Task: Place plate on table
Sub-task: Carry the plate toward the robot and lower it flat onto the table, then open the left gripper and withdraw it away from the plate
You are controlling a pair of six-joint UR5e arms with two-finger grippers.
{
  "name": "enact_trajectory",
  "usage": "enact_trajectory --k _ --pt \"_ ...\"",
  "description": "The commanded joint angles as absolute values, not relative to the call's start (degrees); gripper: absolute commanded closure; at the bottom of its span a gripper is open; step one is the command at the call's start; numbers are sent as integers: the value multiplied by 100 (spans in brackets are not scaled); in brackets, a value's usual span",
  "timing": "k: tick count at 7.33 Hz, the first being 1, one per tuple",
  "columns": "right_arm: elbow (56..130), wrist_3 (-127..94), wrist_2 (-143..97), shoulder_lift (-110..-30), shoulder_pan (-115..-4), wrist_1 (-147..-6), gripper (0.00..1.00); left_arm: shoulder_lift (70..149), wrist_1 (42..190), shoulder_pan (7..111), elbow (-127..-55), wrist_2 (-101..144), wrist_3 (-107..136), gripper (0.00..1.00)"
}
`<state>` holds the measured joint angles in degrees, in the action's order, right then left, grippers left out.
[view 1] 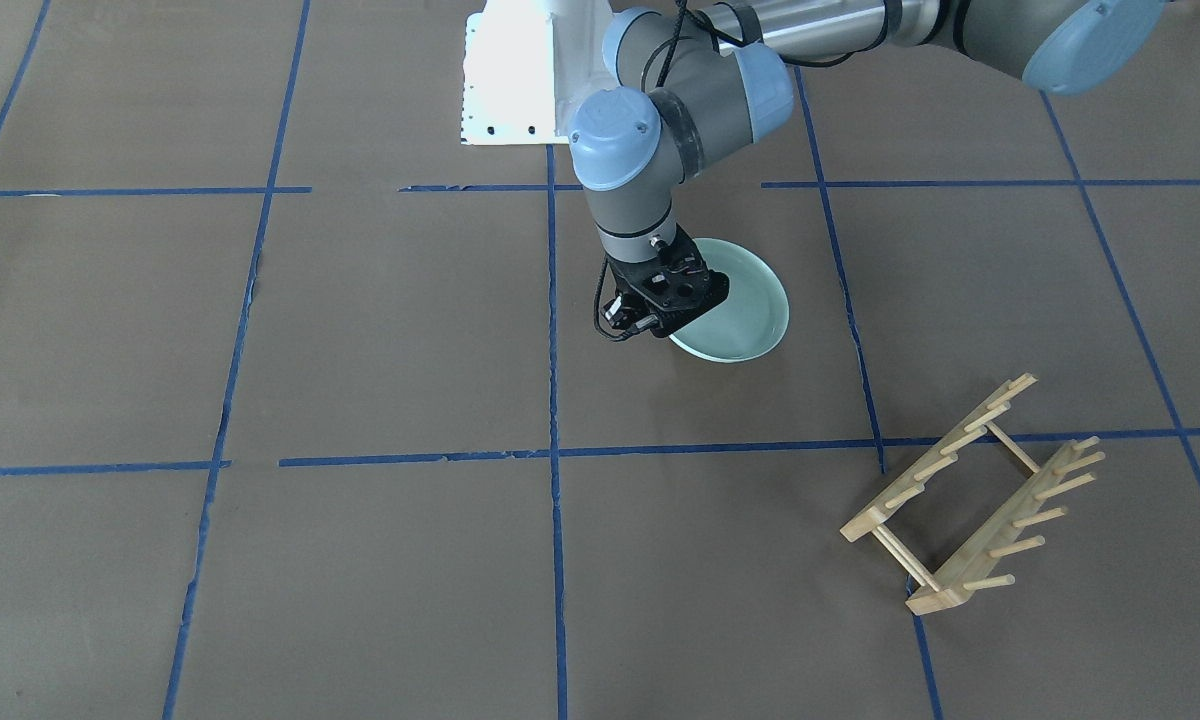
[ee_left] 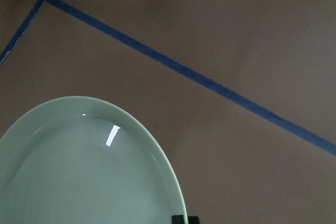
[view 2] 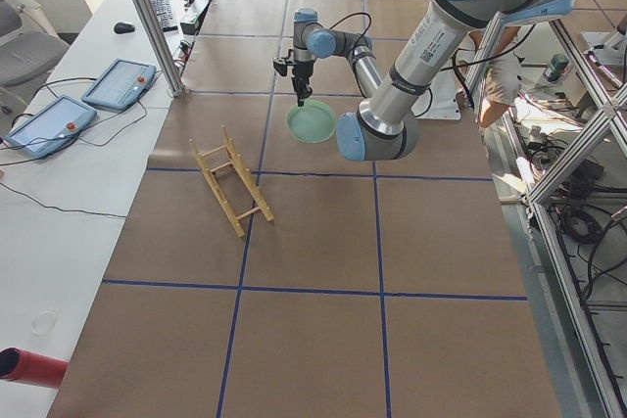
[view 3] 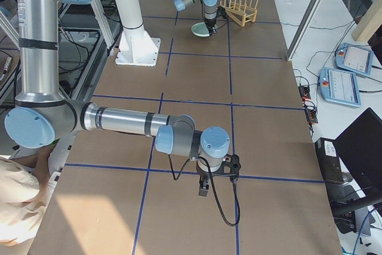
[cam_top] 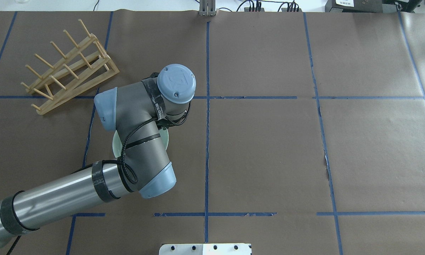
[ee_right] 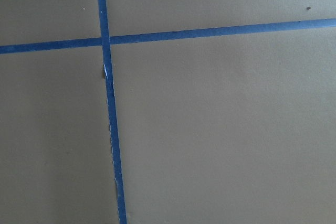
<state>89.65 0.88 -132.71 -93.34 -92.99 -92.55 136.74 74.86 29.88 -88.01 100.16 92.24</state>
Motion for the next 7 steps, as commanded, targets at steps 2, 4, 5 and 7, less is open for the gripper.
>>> enact_trajectory --k 2,4,5,7 --pt "8965 88 -13271 -9334 -9299 -9255 0 13195 8031 2961 -9408 9923 9063 0" --pt "8965 88 -13271 -9334 -9299 -9255 0 12948 8059 4141 -10167 10307 7023 0" --pt "8965 88 -13271 -9334 -9299 -9255 0 12798 8060 4992 -10169 11249 5700 0" --pt "8965 88 -13271 -9334 -9299 -9255 0 12220 8077 6724 -10030 12388 2732 0"
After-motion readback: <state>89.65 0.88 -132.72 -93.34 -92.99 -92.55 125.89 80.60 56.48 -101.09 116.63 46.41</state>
